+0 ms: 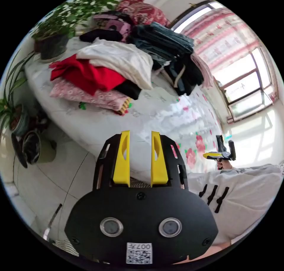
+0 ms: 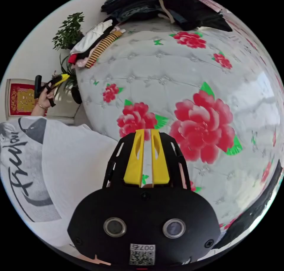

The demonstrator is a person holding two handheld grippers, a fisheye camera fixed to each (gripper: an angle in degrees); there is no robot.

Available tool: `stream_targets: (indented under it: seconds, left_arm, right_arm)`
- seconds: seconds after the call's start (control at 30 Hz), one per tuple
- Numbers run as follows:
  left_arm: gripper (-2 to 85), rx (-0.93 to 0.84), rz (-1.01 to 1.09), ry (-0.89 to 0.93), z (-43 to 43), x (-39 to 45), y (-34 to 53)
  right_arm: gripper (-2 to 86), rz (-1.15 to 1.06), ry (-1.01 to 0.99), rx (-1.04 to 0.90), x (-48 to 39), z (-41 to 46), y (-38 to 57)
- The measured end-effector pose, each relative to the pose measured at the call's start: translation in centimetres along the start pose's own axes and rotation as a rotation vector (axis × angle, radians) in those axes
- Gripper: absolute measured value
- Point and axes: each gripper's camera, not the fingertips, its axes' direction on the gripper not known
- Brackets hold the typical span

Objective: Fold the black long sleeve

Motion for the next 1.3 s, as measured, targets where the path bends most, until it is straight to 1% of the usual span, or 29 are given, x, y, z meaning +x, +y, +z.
stream_targets:
  seconds: [0.03,0.07,0.13,0.17,0.23,0.3,0.33,0.37,0.4,0.47,0.57,0.6,0.67,0.73,0.77,0.8,0.83,0.87,0.93,0.97,1.0,1.03,1.1,1.17,1.2,1.3]
  left_arm:
    - [9.5,-0.033,0.059,0.036,1.5,2.1,-1.2]
    - [9.4,-0.05,0.085,0.044,2.3,3.3,-1.8]
    - [9.1,-0.143,0.188,0.039,5.8,8.2,-3.7]
    - [9.1,-0.168,0.215,0.028,6.7,9.5,-4.0]
    - [9.0,-0.227,0.309,-0.005,10.1,15.0,-4.5]
    - [8.8,-0.246,0.341,0.03,12.7,18.7,-4.3]
    - [8.7,-0.269,0.347,0.071,14.5,21.0,-4.0]
    - [8.7,-0.284,0.348,0.091,15.5,22.1,-3.7]
    - [8.6,-0.323,0.356,0.12,17.5,24.2,-3.2]
    - [8.2,-0.386,0.374,0.113,20.4,27.2,-2.2]
    - [7.4,-0.499,0.435,0.054,25.0,31.7,-0.3]
    - [6.9,-0.545,0.459,0.028,26.6,33.3,0.3]
    - [6.0,-0.584,0.484,-0.026,28.6,35.3,1.1]
    - [4.9,-0.576,0.471,-0.113,30.3,37.2,1.4]
    - [4.8,-0.577,0.46,-0.123,30.7,37.6,1.3]
    - [4.7,-0.587,0.436,-0.13,31.6,38.2,1.1]
    - [4.7,-0.599,0.417,-0.138,32.5,38.7,0.9]
    - [4.7,-0.607,0.41,-0.147,33.0,39.0,0.8]
    - [4.7,-0.652,0.403,-0.201,35.0,39.9,0.8]
    - [4.7,-0.661,0.405,-0.213,35.5,40.2,0.8]
    - [4.7,-0.675,0.416,-0.242,36.4,40.6,1.0]
    - [4.6,-0.675,0.429,-0.279,37.0,41.1,1.1]
    - [4.6,-0.685,0.446,-0.299,37.5,41.6,0.9]
    - [4.6,-0.697,0.443,-0.301,37.9,41.7,0.6]
    - [4.6,-0.706,0.439,-0.296,38.1,41.7,0.3]
    - [4.5,-0.732,0.386,-0.281,38.7,41.2,-0.6]
  right_arm:
    - [1.1,0.013,0.073,-0.018,0.4,-0.2,2.0]
    - [1.0,0.017,0.106,-0.03,0.6,-0.3,2.9]
    - [0.3,0.029,0.21,-0.088,1.0,0.4,5.6]
    - [0.2,0.029,0.224,-0.103,1.0,0.8,6.1]
    - [0.0,0.02,0.241,-0.146,0.3,2.8,8.0]
    - [0.0,0.013,0.212,-0.15,-0.6,4.5,9.3]
    - [0.1,-0.004,0.248,-0.042,-1.6,4.1,10.4]
    - [0.1,-0.012,0.26,-0.033,-1.9,4.3,10.8]
    - [0.3,-0.015,0.283,0.033,-2.6,4.3,11.7]
    - [0.8,-0.021,0.286,0.099,-3.0,4.4,12.9]
    - [2.8,-0.001,0.131,0.16,-1.0,3.5,14.2]
    - [4.1,0.055,0.052,0.166,0.9,2.9,14.7]
    - [5.9,0.193,0.078,0.207,4.9,1.4,16.5]
    - [6.7,0.391,0.229,0.293,11.9,-1.2,21.1]
    - [6.7,0.446,0.263,0.313,13.9,-1.8,22.6]
    - [6.6,0.565,0.321,0.341,18.3,-3.1,25.7]
    - [6.5,0.696,0.361,0.345,22.8,-4.4,28.9]
    - [6.4,0.76,0.381,0.343,25.0,-5.0,30.5]
    - [5.9,0.985,0.493,0.341,32.5,-7.3,36.7]
    - [5.7,1.037,0.525,0.349,34.0,-7.9,38.2]
    - [5.6,1.142,0.557,0.393,36.8,-8.9,41.2]
    - [5.5,1.22,0.551,0.434,39.2,-9.5,43.7]
    - [5.3,1.269,0.511,0.423,42.6,-9.1,46.1]
    - [4.6,1.258,0.456,0.327,45.4,-7.3,47.1]
    - [3.8,1.213,0.442,0.408,45.6,-7.1,48.0]
    - [2.2,1.311,0.28,0.441,47.9,-7.4,51.2]
